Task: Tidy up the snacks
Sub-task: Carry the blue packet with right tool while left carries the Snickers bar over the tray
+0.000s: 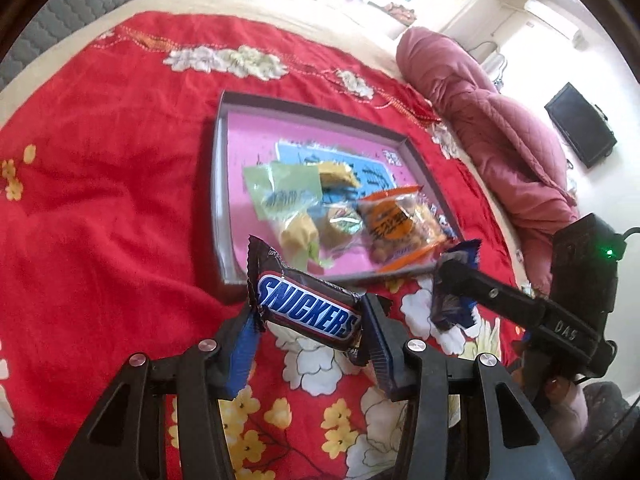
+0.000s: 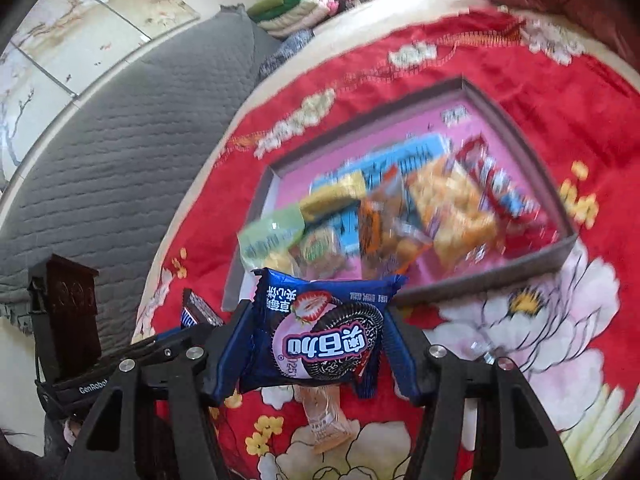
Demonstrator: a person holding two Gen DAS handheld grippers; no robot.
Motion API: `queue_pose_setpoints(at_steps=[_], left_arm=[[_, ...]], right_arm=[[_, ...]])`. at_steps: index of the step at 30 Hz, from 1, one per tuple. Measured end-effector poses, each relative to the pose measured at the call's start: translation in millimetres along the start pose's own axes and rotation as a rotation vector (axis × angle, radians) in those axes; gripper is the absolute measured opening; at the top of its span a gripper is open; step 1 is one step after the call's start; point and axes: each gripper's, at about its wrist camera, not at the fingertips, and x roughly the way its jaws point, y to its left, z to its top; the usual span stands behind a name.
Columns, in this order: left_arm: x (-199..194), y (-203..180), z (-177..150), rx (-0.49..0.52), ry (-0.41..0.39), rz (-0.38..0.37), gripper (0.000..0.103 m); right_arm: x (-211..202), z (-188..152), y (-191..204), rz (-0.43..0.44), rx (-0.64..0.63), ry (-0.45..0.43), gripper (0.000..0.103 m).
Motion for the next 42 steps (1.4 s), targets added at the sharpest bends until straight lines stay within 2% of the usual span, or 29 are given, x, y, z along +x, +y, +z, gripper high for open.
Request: queue_pose_setpoints(at_steps=[7, 11, 16, 21, 26, 33, 42], left_arm=[[3.8, 2.0, 14.2, -0.011, -0.043, -0.006, 0.051], [8.4, -1.1, 26.4, 0.012, -0.077, 0.019, 0.051], [20.1, -3.2, 32.8, 0.042, -0.075, 0.036, 0.051], [30.7, -2.4, 31.4, 0.062, -0.068, 0.059, 0.051], [40.7, 0.2, 34.4, 0.071, -0.059, 0.073, 0.051], [50.1, -2.7, 36.1, 0.087, -0.051, 0.078, 0.051], [55.1, -2.9, 35.5, 0.089, -0.041, 0.07, 0.053]], right_arm=[[-8.8, 20.0, 1.7, -0.022, -0.011, -0.067, 0.062], [-10.1, 28.6, -1.2, -0.031, 0.0, -0.092, 0.062], [-10.5, 39.3, -4.4, -0.06, 0.003, -0.124, 0.062], [-7.3, 48.3, -7.5, -0.145, -0.024, -0.144, 0.062], [1.7, 52.4, -10.2, -0.255, -0.085, -0.135, 0.062], [20.2, 52.2, -15.6, -0.337, -0.121, -0.098, 0.062], [24.1, 54.0, -21.1, -0.35, -0.092, -0.094, 0.066]])
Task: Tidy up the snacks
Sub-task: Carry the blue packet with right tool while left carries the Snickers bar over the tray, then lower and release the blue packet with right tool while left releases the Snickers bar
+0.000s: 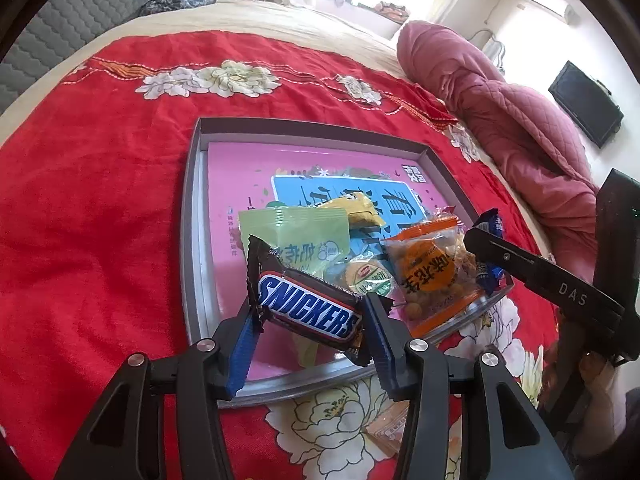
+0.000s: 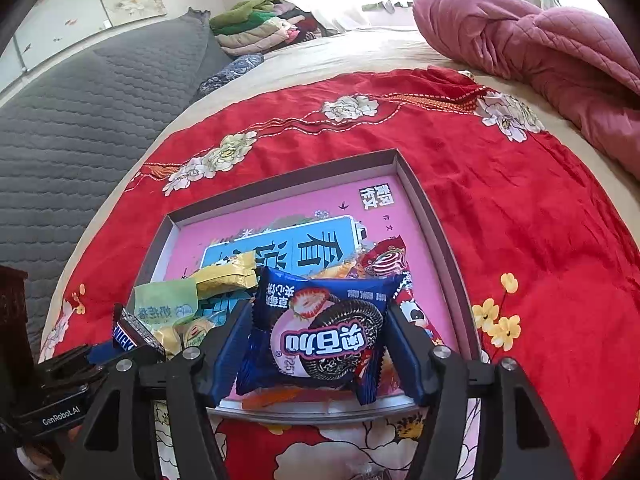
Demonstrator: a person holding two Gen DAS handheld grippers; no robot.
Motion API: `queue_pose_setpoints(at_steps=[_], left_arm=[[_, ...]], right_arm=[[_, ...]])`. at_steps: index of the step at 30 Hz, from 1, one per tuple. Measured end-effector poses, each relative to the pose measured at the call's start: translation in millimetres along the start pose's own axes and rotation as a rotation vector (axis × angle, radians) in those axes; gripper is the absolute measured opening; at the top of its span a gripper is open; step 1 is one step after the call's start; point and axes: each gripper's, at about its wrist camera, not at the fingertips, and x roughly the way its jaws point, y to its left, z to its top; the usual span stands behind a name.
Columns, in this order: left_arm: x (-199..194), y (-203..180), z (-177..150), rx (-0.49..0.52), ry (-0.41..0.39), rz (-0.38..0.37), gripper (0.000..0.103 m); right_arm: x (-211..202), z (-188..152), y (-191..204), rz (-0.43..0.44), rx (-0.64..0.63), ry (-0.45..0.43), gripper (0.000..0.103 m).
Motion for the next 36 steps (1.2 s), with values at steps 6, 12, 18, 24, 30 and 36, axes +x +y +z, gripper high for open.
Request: queue_pose_setpoints(at_steps=[6, 12, 18, 24, 30, 36], left_arm=[[1.5, 0.8, 1.2, -0.015, 0.009, -0.017, 0.053], [2.4, 2.5, 0.8, -0.022, 0.021, -0.026, 0.057], [2.8, 3.9, 1.4, -0.03, 0.024, -0.025, 0.059], [-1.2, 5.5, 3.3, -0.03, 0.007, -0.024, 0.067], [-4.3, 8.4, 5.2, -0.039, 0.003, -0.028, 0.069], [-9.9, 11.3, 6.4, -0.055, -0.008, -0.037, 0.069]], right_arm=[[-0.3, 0.5, -3.5, 0.007, 0.021, 0.001, 0.066], [-2.1, 0.7, -6.2, 0.002, 0.036, 0.0, 0.069], [-6.6, 3.0, -8.3, -0.006, 0.041, -0.018, 0.071], [-12.9, 3.5, -9.1, -0.003, 0.043, -0.037, 0.072], [-20.6, 6.5, -8.7, 0.001, 0.038, -0.057, 0.072], [-28.7, 8.9, -8.4, 0.003, 0.036, -0.075, 0.072]])
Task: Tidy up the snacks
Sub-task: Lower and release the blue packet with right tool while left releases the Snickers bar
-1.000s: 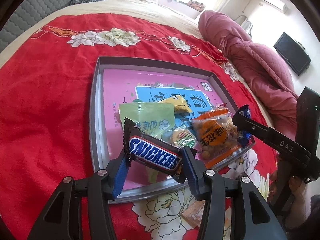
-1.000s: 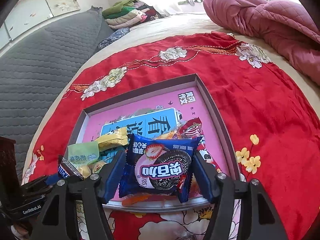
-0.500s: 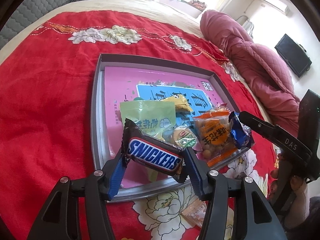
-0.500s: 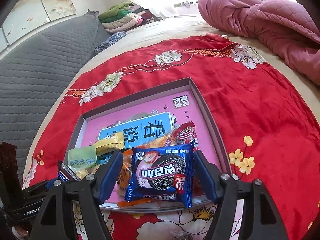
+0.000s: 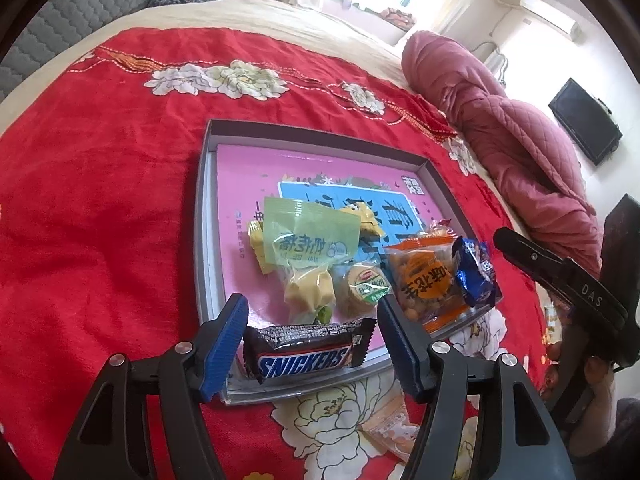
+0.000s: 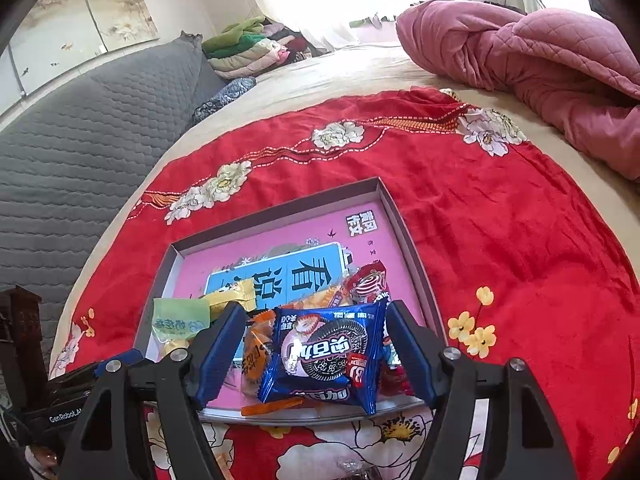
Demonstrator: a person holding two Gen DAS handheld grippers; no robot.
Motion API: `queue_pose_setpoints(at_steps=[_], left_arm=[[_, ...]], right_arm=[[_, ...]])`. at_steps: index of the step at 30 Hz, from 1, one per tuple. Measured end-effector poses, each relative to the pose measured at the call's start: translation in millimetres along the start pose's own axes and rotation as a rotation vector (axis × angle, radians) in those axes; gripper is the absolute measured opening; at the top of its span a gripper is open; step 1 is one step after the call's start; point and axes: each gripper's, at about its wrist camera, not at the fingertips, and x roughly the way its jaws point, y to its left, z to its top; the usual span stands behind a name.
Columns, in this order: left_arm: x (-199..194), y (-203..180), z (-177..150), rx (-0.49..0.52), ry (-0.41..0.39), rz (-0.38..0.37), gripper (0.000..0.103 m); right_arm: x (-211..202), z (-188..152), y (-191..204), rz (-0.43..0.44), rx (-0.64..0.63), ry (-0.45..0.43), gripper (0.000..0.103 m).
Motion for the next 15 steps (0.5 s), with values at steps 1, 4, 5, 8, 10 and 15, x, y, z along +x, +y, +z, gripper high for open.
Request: queue_pose_setpoints(at_steps=[1, 4, 5, 8, 10, 15], left_arm=[[-1.6, 0.4, 0.5, -0.001, -0.004, -0.002, 0.069], [-6.9, 1.1, 1.4, -0.004, -0.015, -0.006, 0.069], [-8.7, 1.1, 1.8, -0.005, -0.017, -0.01, 0.069], [-14.1, 0.7, 2.4, -0.006, -0.028, -0.016, 0.069], [-18.5, 0.4, 1.9, -0.008, -0.034, -0.02, 0.069], [-29.1, -0.7, -1.6, -0.005, -0.043, -0.037, 0.069]], right_arm=[[-1.4, 0.2, -0.4, -0.001, 0.0, -0.002, 0.072], [-8.1, 0.2, -1.4, 0.002, -0.001, -0.011, 0.072], [-10.2, 0.2, -1.6, 0.003, -0.001, -0.013, 0.072], [-17.1, -1.1, -2.8, 0.009, -0.003, -0.02, 0.073], [-21.9, -3.4, -3.8, 0.015, -0.009, -0.02, 0.073], [-32.6, -12.4, -5.3, 0.016, -0.027, -0.012, 0.073]])
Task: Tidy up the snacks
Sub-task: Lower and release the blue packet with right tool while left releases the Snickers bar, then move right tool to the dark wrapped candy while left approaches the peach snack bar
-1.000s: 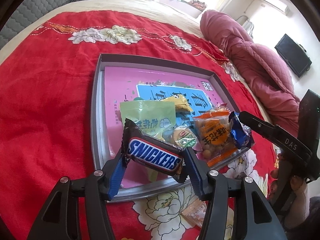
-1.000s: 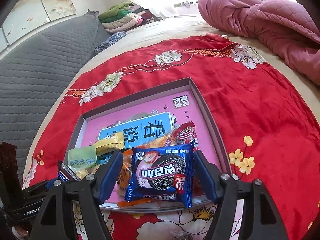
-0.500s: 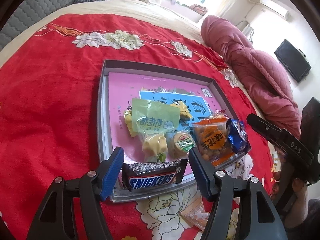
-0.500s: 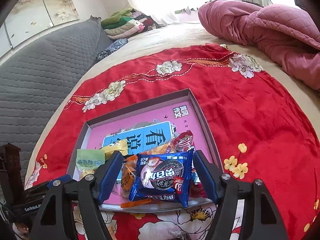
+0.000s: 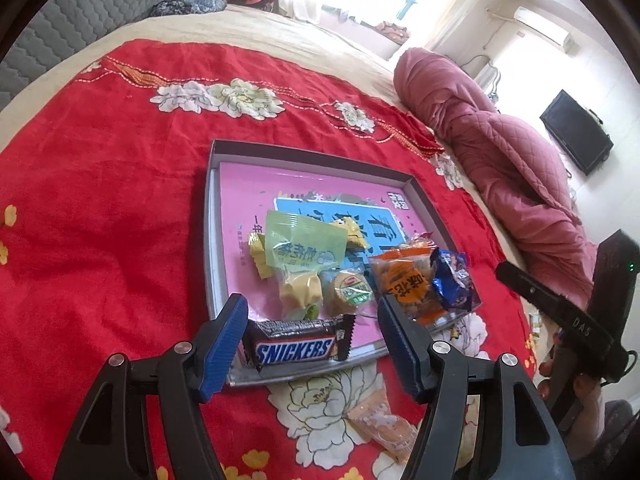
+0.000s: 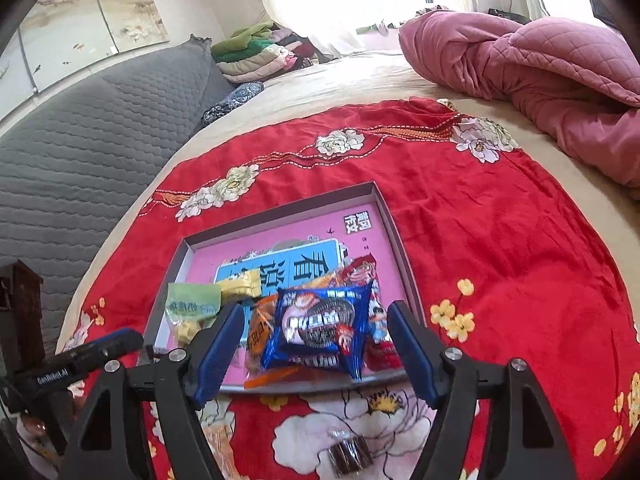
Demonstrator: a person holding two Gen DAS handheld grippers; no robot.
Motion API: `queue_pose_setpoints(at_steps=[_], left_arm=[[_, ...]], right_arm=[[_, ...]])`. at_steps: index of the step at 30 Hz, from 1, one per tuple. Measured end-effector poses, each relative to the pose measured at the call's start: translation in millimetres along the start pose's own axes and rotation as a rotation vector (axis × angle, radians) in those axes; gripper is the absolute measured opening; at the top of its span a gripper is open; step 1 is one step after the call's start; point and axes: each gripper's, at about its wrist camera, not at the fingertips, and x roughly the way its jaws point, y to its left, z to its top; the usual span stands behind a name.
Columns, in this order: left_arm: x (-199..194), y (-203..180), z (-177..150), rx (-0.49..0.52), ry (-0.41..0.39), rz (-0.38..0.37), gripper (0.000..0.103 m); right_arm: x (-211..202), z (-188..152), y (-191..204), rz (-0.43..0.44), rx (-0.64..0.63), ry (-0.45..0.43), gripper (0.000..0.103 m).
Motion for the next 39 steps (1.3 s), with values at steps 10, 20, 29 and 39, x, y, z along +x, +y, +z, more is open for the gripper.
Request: queue_pose_setpoints(at_steps=[10, 20, 29, 39], left_arm=[[-8.0, -4.9, -27.0, -0.002, 0.068, -0.034, 0.069], [-3.1, -25.6, -46.6, 0.013, 0.138, -0.042, 0.069], [12.6, -46.4, -66.7, 0.033, 0.223, -0.046, 0.069], [39.9, -53.6, -87.2, 0.015, 0.325, -0.012, 0.069]], right_arm=[[-15.7, -21.5, -3.0, -0.001, -0.038, 0.036, 0.074], [-22.8, -45.3, -7.0, -0.012, -0.084, 0.087, 0.074], [-6.9, -71.4, 0.2, -0.026, -0.172, 0.172, 0.074], [18.9, -90.8, 0.6, -0.034, -0.224, 0.255, 0.047]])
